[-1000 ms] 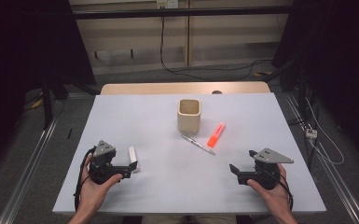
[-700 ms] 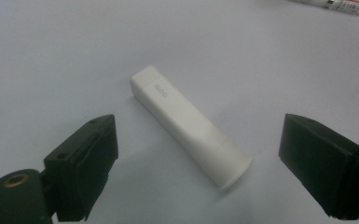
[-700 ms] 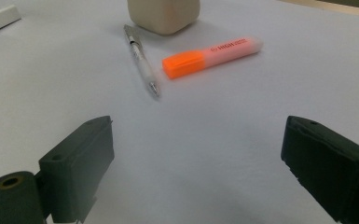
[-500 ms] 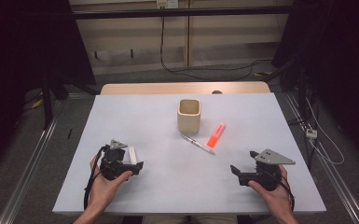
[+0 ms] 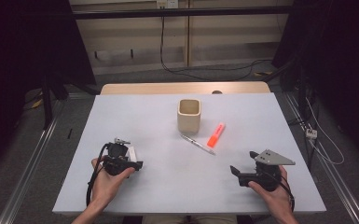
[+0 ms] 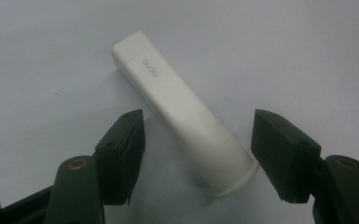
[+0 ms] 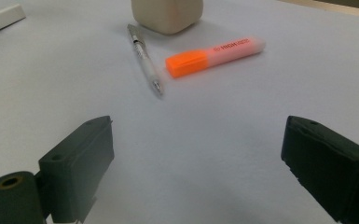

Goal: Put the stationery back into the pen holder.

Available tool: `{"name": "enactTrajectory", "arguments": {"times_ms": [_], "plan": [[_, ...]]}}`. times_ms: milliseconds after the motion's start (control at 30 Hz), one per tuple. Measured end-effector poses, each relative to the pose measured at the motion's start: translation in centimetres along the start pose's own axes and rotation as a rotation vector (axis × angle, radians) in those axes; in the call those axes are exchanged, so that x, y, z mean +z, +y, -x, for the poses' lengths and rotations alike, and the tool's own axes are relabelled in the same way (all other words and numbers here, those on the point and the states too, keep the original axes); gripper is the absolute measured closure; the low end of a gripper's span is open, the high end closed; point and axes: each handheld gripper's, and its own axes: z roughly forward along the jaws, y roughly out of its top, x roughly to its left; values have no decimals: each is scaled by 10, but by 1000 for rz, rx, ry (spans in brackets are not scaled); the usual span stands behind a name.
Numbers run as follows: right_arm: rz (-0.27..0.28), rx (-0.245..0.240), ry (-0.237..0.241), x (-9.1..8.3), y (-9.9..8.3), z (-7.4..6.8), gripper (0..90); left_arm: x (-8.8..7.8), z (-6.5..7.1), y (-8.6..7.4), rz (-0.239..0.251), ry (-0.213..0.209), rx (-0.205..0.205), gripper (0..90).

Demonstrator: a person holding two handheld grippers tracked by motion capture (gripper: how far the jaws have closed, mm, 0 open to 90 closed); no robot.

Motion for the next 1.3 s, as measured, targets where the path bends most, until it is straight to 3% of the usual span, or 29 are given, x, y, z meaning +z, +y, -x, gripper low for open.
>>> {"name": "enactTrajectory", "arguments": {"times_ms": [133, 200, 500, 667, 900, 1133, 1300], "plan": [[1, 1, -1, 0, 0, 0, 90, -1, 4, 0, -1, 7, 2, 432], [0, 0, 0, 0, 0, 0, 91, 0, 6, 0, -15, 14, 20, 440], [0, -1, 1, 0, 0, 0, 90, 0, 9, 1, -33, 32, 13, 500], [-3, -2, 5, 1, 0, -1, 89, 1, 11, 3, -49, 45, 28, 517], [-3, 0, 6, 0, 0, 0, 88, -1, 6, 4, -55, 55, 37, 645], [-4, -1, 7, 1, 0, -1, 88, 0, 6, 6, -74, 54, 72, 651], [-5, 2, 7, 0, 0, -1, 88, 0, 3, 8, -89, 27, 101, 651]]}}
